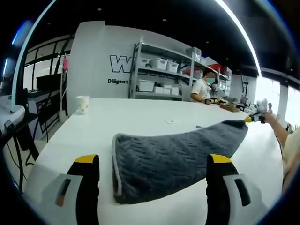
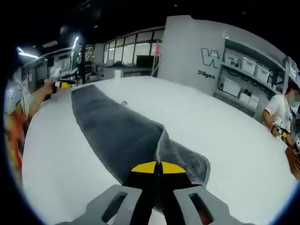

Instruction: Open the folded towel by lifting each exposed corner and separating the folded layers until the towel lies flat within the target outline without major curled edges

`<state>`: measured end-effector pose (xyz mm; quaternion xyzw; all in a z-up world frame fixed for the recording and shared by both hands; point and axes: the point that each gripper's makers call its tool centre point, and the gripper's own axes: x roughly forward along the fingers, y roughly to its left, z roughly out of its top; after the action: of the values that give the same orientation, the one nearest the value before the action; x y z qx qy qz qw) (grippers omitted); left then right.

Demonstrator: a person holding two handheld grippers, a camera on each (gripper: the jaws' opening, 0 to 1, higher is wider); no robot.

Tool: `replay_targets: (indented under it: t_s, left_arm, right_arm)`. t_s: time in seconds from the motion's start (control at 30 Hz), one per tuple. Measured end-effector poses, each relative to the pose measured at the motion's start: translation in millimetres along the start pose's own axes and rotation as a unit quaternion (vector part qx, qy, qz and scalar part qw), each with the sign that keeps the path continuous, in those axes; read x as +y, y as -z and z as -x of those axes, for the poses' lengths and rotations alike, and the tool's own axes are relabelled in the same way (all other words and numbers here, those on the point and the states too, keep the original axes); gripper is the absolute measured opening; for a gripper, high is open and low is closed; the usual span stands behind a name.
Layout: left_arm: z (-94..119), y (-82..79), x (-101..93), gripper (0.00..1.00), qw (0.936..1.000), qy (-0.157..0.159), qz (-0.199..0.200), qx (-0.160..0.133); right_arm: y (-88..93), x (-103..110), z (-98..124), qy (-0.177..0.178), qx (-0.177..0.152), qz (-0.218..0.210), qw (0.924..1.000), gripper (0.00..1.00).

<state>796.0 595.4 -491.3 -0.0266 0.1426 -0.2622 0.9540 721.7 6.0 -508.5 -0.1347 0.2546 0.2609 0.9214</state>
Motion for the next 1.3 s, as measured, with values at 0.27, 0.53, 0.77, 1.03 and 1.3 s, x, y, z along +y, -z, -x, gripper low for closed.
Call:
replay_targets:
  t_s: [0.27, 0.53, 0.77, 1.03, 1.3]
  left_arm:
    - [-1.4, 3.9, -1.5, 0.93, 0.9999, 0.004, -0.008, 0.013]
    - [-1.5, 6.8, -0.6, 0.94, 0.9998, 0.004, -0.007, 0.019]
    - [-1.1, 6.5, -0.4, 0.94, 0.9998, 0.005, -0.008, 0.019]
    - [0.2, 5.5, -0.3, 0.93, 0.9998, 0.004, -0.010, 0.018]
    - [0.7, 5.9, 1.0, 0.93, 0.9998, 0.005, -0.006, 0.018]
  right_arm:
    - [24.3, 17.5, -14.9, -0.032, 0.072, 0.021, 0.9967, 0.00]
    - [26.9, 17.8, -26.2, -0.021, 0.092, 0.022, 0.9953, 0.00]
    - [9.8, 10.4, -25.6, 0.011, 0.089, 0.029, 0.9956, 0.28]
    - [-24.5, -5.4, -43.6, 0.061, 0.075, 0.053, 0.9940, 0.25]
    - [-33.9, -1.9, -80.3, 0.067, 0.099, 0.070, 0.9904, 0.19]
